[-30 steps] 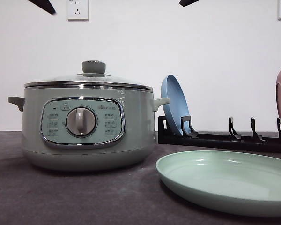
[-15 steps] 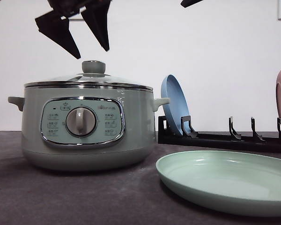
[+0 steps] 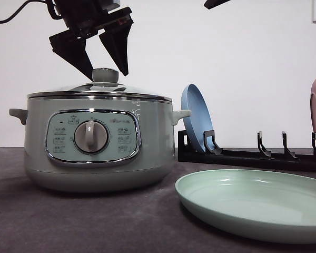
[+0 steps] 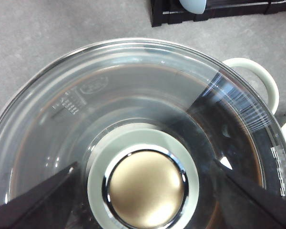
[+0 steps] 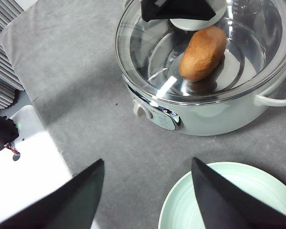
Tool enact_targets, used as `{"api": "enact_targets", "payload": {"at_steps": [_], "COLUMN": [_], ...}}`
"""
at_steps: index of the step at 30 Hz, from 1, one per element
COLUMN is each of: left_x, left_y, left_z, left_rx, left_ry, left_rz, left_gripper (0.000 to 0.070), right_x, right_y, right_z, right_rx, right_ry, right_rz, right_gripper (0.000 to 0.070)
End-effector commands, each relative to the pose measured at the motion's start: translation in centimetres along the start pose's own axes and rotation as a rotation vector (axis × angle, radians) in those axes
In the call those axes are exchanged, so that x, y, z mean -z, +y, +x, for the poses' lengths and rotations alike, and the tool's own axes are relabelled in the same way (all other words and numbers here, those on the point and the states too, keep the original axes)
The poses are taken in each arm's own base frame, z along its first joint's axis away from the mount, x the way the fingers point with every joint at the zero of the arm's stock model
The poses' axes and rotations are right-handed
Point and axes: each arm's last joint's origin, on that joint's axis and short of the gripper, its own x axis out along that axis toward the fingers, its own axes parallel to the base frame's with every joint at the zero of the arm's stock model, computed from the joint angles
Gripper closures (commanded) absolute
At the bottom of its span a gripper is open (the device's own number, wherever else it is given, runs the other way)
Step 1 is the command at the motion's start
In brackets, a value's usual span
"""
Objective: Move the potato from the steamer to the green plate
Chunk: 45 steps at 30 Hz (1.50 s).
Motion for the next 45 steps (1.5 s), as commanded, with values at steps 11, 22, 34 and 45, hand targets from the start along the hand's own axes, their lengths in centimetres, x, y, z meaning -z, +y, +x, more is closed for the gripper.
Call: {"api": "enact_targets", "payload": {"at_steps": [11,22,34,45], "left_x": [-0.46,-0.44,-0.41,-0.4], "left_y": [-0.16,-0.16,-0.13,-0.11], "left_z": [0.35,0.48,0.88,0.99], "left_rx": [0.001,0.001,0.002,0.002], "left_ry": [0.005,0.009,0.018,0.021], "left_rz": [0.011,0.01,0.008,0.006], "left_gripper": [0.0151,0.0151,0.0162,0.0288], "right_x": [-0.38,-0.38,-0.38,-0.38], "right_y": [0.12,0.12,0.12,0.11], "right_z": [0.05,0.05,0.05,0.04], "right_rx": [0.0,0.0,0.0,0.004], "right_ry": [-0.006,-0.006,-0.006,-0.007], "right_rz": [-0.018,-0.018,-0.018,-0.019], "right_gripper": [0.0339,0.0339,0.0339,0.0339]}}
